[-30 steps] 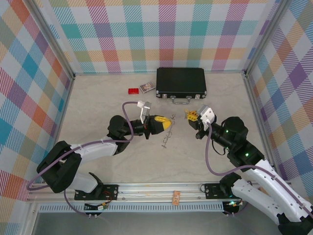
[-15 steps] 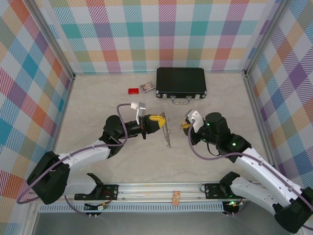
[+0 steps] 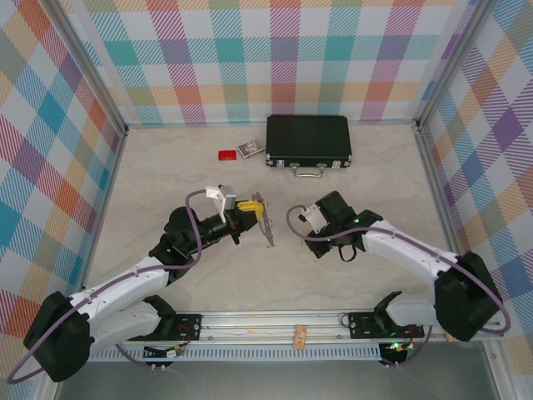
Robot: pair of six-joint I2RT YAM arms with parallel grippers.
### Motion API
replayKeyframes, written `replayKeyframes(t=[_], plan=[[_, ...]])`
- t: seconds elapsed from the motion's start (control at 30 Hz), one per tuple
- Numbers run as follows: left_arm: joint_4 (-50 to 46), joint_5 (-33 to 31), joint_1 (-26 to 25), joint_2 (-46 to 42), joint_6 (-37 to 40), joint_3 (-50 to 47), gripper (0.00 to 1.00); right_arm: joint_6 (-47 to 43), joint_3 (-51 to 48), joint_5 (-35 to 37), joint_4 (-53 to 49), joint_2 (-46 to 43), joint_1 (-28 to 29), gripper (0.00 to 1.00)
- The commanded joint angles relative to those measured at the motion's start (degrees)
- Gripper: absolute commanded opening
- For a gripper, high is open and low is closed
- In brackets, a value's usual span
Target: Put the keys on the keyring
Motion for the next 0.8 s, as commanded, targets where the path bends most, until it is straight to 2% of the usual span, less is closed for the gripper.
replayKeyframes(t=[0.0,0.13,0.2,0.23,0.4,0.6,0.77], plan=[[-0.6,-0.4,0.5,-0.9,3.3,-0.8,0.00,1.5,3.1,-2.1,-0.5,1.6,-0.1,0.04],[0.2,0.6,0.5,0.3,4.3,-1.1,0.00,2.0,3.2,-2.3,0.6,2.3,0.0,0.17],[0.7,0.7,0.5,1.1,4.7,-1.3,0.00,2.2,3.4,-1.9,0.4,2.6,-0.2,0.29],[1.7,0.9,0.5,1.4,4.7,-1.6,0.00,2.7,3.4,-1.5,0.5,2.6,-0.2,0.31],[7.8,4.1,0.5,3.5,4.0,-3.0,0.00,5.0,2.5,-0.7,4.0,-0.8,-0.8,0.31],[14.5,5.6,0.5,4.9,3.2,-3.7,0.00,6.1,-3.6,-2.2,15.8,-12.8,-1.7,0.33],[17.4,7.0,0.5,6.5,2.0,-2.9,0.00,4.9,-5.4,-5.3,20.3,-20.3,-1.9,0.33]])
